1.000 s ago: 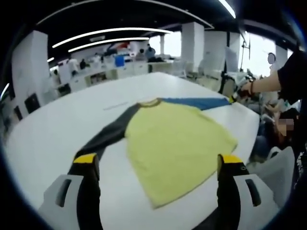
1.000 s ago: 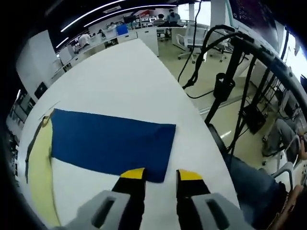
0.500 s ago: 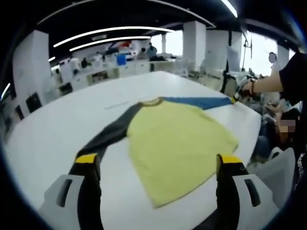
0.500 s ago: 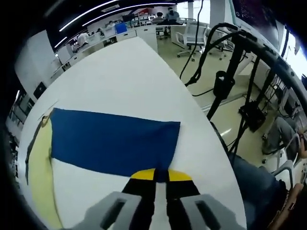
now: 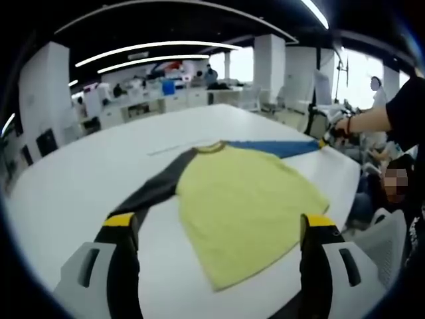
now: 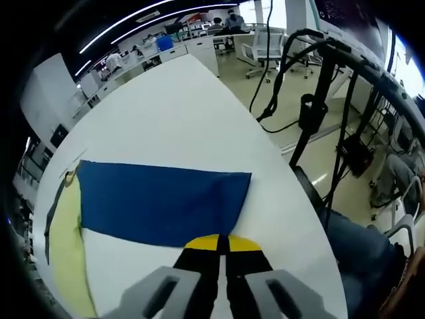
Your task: Fold the garment on the visible template until the final outline fits inside the template.
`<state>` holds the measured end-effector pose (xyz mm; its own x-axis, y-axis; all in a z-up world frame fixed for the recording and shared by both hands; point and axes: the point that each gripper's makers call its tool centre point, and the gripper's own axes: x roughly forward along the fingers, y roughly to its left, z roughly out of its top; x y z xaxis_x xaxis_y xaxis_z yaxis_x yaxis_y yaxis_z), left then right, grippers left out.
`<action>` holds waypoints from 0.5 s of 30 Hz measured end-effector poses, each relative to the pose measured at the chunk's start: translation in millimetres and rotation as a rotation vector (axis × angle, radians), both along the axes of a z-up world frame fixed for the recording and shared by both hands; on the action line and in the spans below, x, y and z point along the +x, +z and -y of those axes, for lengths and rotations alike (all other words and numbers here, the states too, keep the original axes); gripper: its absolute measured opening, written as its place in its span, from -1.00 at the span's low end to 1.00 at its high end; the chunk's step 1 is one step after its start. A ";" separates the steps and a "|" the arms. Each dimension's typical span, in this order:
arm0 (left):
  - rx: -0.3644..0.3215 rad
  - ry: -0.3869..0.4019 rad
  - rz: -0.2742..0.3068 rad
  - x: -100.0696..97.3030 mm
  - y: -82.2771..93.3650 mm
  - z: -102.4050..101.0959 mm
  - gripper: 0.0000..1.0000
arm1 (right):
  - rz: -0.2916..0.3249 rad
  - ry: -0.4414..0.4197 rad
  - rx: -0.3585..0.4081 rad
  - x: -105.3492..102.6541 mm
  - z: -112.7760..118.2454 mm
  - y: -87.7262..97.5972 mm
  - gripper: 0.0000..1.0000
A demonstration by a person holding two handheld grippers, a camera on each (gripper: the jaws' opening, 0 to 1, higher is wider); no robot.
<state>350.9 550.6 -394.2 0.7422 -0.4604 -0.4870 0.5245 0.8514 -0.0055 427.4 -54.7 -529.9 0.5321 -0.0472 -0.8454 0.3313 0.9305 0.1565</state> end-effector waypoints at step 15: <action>0.009 -0.042 0.006 0.0 -1.6 6.3 0.97 | 0.070 0.093 -0.021 21.7 -22.4 31.8 -1.00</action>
